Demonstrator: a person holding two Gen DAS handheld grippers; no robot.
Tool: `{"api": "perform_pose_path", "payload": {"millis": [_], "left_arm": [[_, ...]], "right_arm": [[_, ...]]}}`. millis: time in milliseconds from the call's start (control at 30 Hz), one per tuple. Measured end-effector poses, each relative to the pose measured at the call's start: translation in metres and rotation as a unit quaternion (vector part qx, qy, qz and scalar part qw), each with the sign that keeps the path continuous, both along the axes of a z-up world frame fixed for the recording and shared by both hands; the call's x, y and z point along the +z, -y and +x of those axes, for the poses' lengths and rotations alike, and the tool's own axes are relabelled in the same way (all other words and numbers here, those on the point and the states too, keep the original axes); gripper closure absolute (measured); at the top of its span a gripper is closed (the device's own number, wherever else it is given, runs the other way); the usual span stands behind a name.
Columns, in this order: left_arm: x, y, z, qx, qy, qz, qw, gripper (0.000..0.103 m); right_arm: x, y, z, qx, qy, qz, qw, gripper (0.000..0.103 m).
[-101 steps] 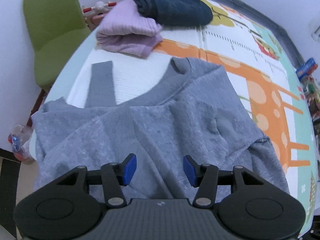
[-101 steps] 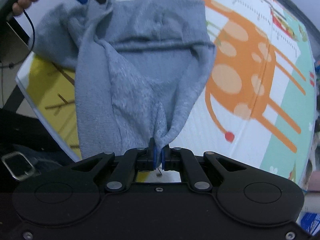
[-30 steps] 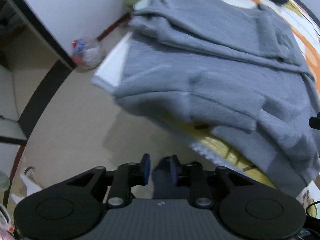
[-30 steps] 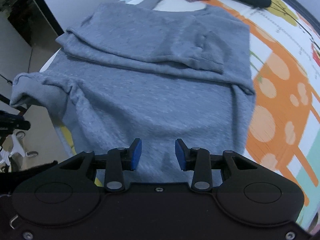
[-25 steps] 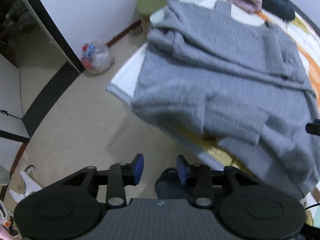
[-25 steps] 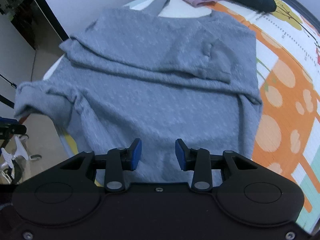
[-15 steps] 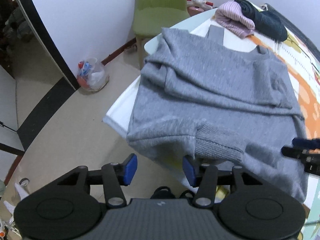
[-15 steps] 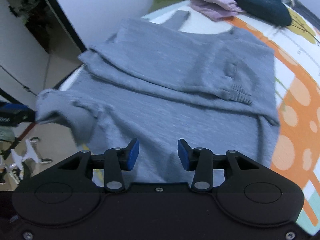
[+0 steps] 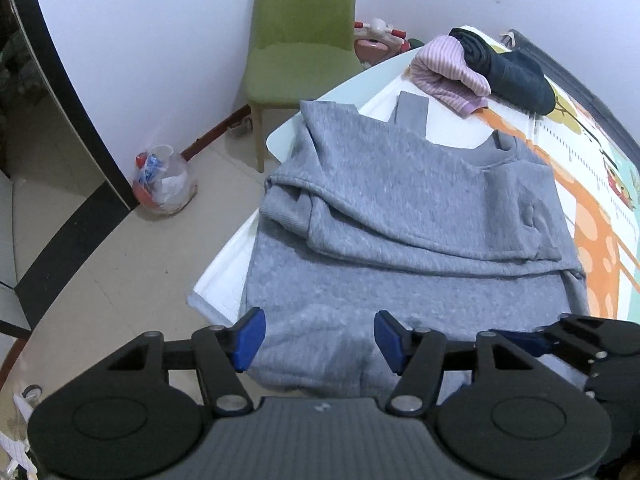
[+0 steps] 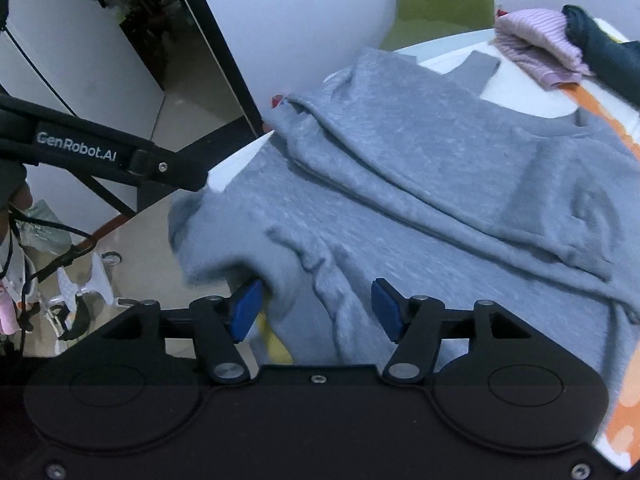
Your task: Fold clothes
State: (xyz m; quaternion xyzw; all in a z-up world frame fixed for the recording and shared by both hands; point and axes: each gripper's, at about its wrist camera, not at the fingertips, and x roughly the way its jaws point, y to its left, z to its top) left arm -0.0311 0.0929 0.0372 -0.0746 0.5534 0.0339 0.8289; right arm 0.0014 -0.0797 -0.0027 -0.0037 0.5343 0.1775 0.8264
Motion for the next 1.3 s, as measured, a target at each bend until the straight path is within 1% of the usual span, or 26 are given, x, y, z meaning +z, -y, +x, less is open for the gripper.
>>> {"api": "perform_pose_path", "payload": {"millis": [67, 200, 267, 300, 333, 400, 467, 600, 667, 867, 900, 933, 967, 1033, 1100, 1200, 1300], "left_arm": [[-0.006, -0.003, 0.005, 0.002, -0.006, -0.002, 1.0, 0.04], [-0.022, -0.008, 0.012, 0.002, -0.026, -0.008, 0.9996, 0.04], [-0.031, -0.009, 0.014, 0.002, -0.038, -0.01, 0.9992, 0.04], [-0.035, -0.01, 0.015, 0.002, -0.043, -0.01, 0.999, 0.04], [-0.038, -0.01, 0.015, 0.002, -0.047, -0.011, 0.9988, 0.04], [-0.043, -0.011, 0.014, -0.001, -0.053, -0.011, 0.9985, 0.04], [-0.046, -0.013, 0.013, -0.005, -0.057, -0.01, 0.9983, 0.04], [-0.048, -0.012, 0.011, -0.018, -0.063, -0.007, 0.9978, 0.04], [-0.05, -0.009, 0.01, -0.028, -0.066, -0.005, 0.9974, 0.04], [-0.063, 0.0, 0.006, -0.059, -0.086, -0.004, 0.9945, 0.039], [-0.065, 0.001, 0.005, -0.061, -0.09, -0.005, 0.9941, 0.039], [-0.066, 0.002, 0.004, -0.062, -0.092, -0.005, 0.9938, 0.039], [-0.067, 0.003, 0.003, -0.064, -0.093, -0.005, 0.9936, 0.039], [-0.067, 0.004, 0.001, -0.067, -0.093, -0.005, 0.9933, 0.039], [-0.067, 0.005, 0.001, -0.07, -0.094, -0.004, 0.9931, 0.038], [-0.067, 0.007, 0.001, -0.073, -0.093, -0.003, 0.993, 0.038], [-0.065, 0.011, 0.002, -0.078, -0.089, -0.004, 0.993, 0.038]], "right_arm": [[-0.006, -0.009, 0.006, 0.01, -0.004, 0.008, 1.0, 0.044], [-0.025, -0.029, 0.013, 0.032, -0.024, 0.002, 0.999, 0.044], [-0.034, -0.037, 0.016, 0.042, -0.029, 0.005, 0.999, 0.051], [-0.038, -0.042, 0.017, 0.048, -0.032, 0.008, 0.998, 0.065], [-0.041, -0.046, 0.017, 0.058, -0.034, 0.011, 0.998, 0.084], [-0.043, -0.052, 0.017, 0.075, -0.034, 0.006, 0.997, 0.093], [-0.044, -0.057, 0.015, 0.086, -0.034, 0.007, 0.996, 0.095], [-0.04, -0.06, 0.007, 0.112, -0.064, 0.041, 0.991, 0.096], [-0.036, -0.065, 0.0, 0.129, -0.079, 0.059, 0.987, 0.096], [-0.029, -0.083, -0.023, 0.19, -0.114, 0.075, 0.972, 0.096], [-0.029, -0.086, -0.026, 0.199, -0.123, 0.078, 0.969, 0.095], [-0.028, -0.088, -0.029, 0.205, -0.131, 0.08, 0.967, 0.091], [-0.027, -0.089, -0.032, 0.208, -0.132, 0.079, 0.966, 0.091], [-0.022, -0.087, -0.037, 0.209, -0.122, 0.074, 0.967, 0.091], [-0.015, -0.08, -0.04, 0.198, -0.108, 0.076, 0.971, 0.089], [-0.004, -0.062, -0.038, 0.163, -0.082, 0.072, 0.981, 0.087], [0.005, -0.04, -0.027, 0.115, -0.058, 0.061, 0.99, 0.084]]}}
